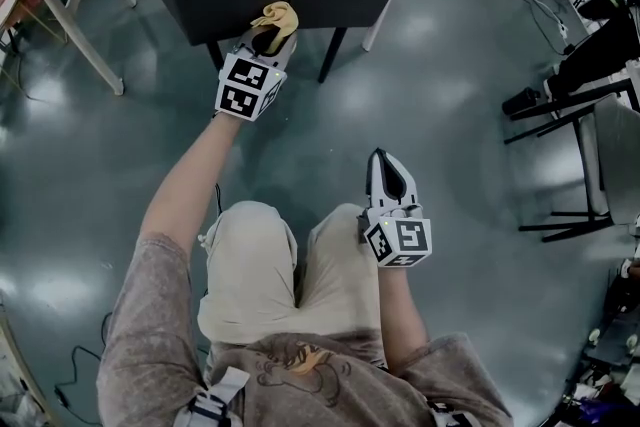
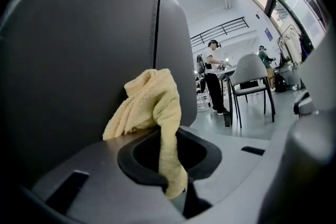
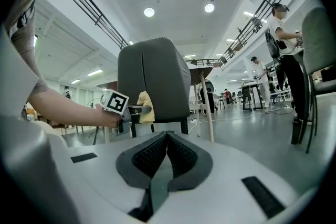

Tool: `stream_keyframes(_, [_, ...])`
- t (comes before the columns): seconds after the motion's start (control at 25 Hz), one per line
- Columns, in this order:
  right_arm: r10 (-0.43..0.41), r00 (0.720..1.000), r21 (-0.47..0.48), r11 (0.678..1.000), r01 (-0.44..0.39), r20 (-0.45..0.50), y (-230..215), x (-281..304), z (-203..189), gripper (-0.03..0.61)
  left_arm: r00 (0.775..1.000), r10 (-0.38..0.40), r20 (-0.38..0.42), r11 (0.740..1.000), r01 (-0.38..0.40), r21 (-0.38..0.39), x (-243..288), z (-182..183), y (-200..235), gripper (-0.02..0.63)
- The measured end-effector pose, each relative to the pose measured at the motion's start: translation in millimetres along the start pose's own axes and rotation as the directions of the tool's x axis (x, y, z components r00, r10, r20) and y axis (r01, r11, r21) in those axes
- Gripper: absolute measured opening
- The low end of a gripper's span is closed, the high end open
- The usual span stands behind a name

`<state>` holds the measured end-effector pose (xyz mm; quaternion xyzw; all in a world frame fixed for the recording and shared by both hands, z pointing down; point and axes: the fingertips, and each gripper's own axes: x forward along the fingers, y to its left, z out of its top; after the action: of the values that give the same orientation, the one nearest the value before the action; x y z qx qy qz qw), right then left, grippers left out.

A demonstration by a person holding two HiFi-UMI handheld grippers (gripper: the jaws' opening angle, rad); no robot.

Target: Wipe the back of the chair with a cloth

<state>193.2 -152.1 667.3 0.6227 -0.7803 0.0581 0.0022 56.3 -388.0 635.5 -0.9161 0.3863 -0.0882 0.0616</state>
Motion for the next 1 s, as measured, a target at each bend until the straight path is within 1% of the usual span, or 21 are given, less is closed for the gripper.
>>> stream_keyframes(0.32, [-0.012,1.000,-0.002,1.000,0.012,-0.010,-6.4,-2.4,-4.4,0.026,0.999,-0.027,0.022,0.998,0.028,-0.060,19.9,4.8,-15.9,0.058])
stream_keyframes(0.56, [-0.037,0.999,0.001,0.999,0.037,-0.007,-15.2,-8.1,-4.0,0.026,0.997,-0.082,0.010,0.996,0.082,-0.018,49.3,8.7,-43.4,0.058])
stream_keyframes(0.72, [-0.053,0.999,-0.001,0.999,0.053,-0.011,-20.4,-12.2,-6.1,0.026,0.992,-0.122,0.013,0.992,0.122,-0.018,72.1,14.9,-62.4,0.058])
stream_keyframes(0.92, [-0.072,0.997,-0.010,0.997,0.071,-0.017,-27.1,-17.6,-6.9,0.026,0.983,-0.183,0.014,0.983,0.183,0.005,98.5,19.3,-92.0,0.058])
stream_keyframes(1.0, [-0.080,0.997,-0.014,0.997,0.080,-0.018,-30.6,-18.5,-6.5,0.026,0.980,-0.200,0.013,0.980,0.200,0.004,108.5,20.5,-101.8,0.058])
